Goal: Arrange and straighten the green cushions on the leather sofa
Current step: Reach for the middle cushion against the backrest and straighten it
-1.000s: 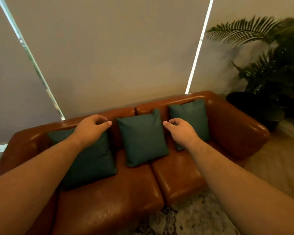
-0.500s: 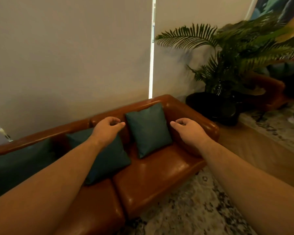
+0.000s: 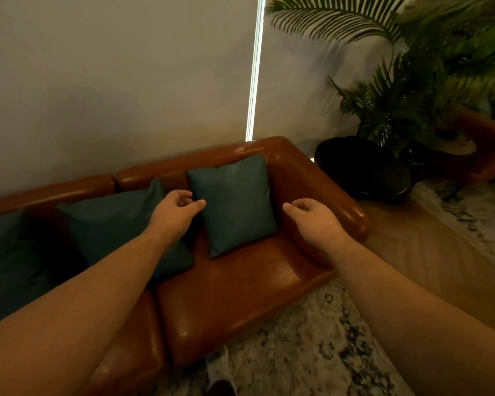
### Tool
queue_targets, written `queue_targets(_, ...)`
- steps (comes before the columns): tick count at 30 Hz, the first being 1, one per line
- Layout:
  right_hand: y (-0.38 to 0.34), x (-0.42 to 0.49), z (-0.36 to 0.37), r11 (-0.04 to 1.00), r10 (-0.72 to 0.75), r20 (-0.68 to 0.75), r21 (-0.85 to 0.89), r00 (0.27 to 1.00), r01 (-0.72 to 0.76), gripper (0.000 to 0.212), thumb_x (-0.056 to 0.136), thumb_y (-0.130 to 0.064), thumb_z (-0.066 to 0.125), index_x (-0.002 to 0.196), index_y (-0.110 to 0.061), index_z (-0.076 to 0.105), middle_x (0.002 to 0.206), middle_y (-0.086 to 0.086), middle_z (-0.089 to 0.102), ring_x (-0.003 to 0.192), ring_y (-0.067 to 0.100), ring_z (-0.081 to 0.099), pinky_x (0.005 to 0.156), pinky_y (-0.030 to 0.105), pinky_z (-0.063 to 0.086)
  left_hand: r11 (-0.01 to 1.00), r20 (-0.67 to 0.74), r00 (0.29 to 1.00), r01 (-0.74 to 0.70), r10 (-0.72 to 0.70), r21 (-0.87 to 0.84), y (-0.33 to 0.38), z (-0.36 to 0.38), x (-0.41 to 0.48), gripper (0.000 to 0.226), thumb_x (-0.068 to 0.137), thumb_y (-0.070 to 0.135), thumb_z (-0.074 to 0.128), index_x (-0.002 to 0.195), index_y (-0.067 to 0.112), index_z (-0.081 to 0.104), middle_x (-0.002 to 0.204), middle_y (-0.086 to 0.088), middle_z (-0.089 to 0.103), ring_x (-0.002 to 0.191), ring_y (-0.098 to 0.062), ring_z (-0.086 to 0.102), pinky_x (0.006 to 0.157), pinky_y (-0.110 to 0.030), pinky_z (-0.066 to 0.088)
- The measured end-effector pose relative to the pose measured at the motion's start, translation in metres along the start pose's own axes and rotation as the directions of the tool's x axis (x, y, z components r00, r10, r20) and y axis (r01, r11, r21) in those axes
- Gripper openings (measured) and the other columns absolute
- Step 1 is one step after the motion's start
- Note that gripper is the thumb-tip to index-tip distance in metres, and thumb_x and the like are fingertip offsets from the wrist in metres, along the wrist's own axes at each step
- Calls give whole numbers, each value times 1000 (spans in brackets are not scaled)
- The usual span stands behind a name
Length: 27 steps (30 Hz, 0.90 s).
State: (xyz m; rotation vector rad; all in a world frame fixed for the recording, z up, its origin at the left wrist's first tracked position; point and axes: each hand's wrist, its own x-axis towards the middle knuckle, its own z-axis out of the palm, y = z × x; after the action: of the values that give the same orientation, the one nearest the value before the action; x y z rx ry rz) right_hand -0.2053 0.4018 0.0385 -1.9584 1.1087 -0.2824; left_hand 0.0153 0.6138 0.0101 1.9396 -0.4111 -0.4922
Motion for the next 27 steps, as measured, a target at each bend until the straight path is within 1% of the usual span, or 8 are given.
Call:
queue_targets(3,3,61,18,1000,22,28,-6,999,-22,56,100,-61,60,145,-27,60,99,-26,55,89,1,54,75,25,43,995,-15,996,86,-87,-54,-19,13,51,58,97,38,76,146,16,56,135,-3,63,127,-23,61,104,-39,50)
queue_targets(5,7,103,29,999,54,29,8,998,-54,56,100,-60,60,146,-28,59,93,-29,51,83,-4,50,69,19,39,987,-17,990,137,-139,-82,-32,22,85,64,96,38,78,150,16,52,141,-6,62,128,-23,60,103,-38,49)
queue_targets(11,28,216,60,986,152,48,61,987,-155,55,99,-61,61,145,-32,58,95,-29,51,85,-6,50,73,21,41,954,15,958,287,-287,-93,-59,50,176,83,91,40,82,159,18,40,152,-9,56,132,-26,58,102,-39,48)
queue_targets(13,38,250,69,981,181,78,62,980,-186,56,99,-62,60,146,-31,57,101,-27,55,90,-2,53,84,28,46,944,9,948,317,-318,-94,-67,61,202,87,89,43,84,160,21,38,154,-8,54,135,-28,56,104,-41,48)
queue_targets(17,62,316,84,975,207,144,48,968,-216,57,101,-59,60,150,-30,54,139,-9,63,112,10,60,93,32,45,935,-32,935,352,-354,-47,-77,88,248,94,84,42,88,161,23,36,157,-6,51,130,-25,56,104,-42,49)
queue_targets(20,82,376,97,971,213,179,67,961,-227,59,102,-56,61,153,-27,51,149,-3,59,130,19,59,98,32,45,954,-73,953,298,-294,44,-82,120,282,93,80,35,92,157,21,42,150,2,54,130,-19,54,103,-35,48)
queue_targets(23,98,427,114,973,202,226,69,953,-222,61,103,-55,60,155,-25,49,152,-1,57,135,22,57,105,37,47,969,-103,985,154,-135,196,-79,147,314,72,79,32,93,140,19,59,128,26,66,113,5,61,96,-15,48)
queue_targets(27,116,489,138,978,170,307,66,936,-200,63,102,-54,62,156,-25,47,154,0,56,136,25,57,105,39,47,875,-164,980,-23,116,484,-69,189,366,50,83,34,89,124,13,70,131,-5,68,127,-23,63,111,-29,42)
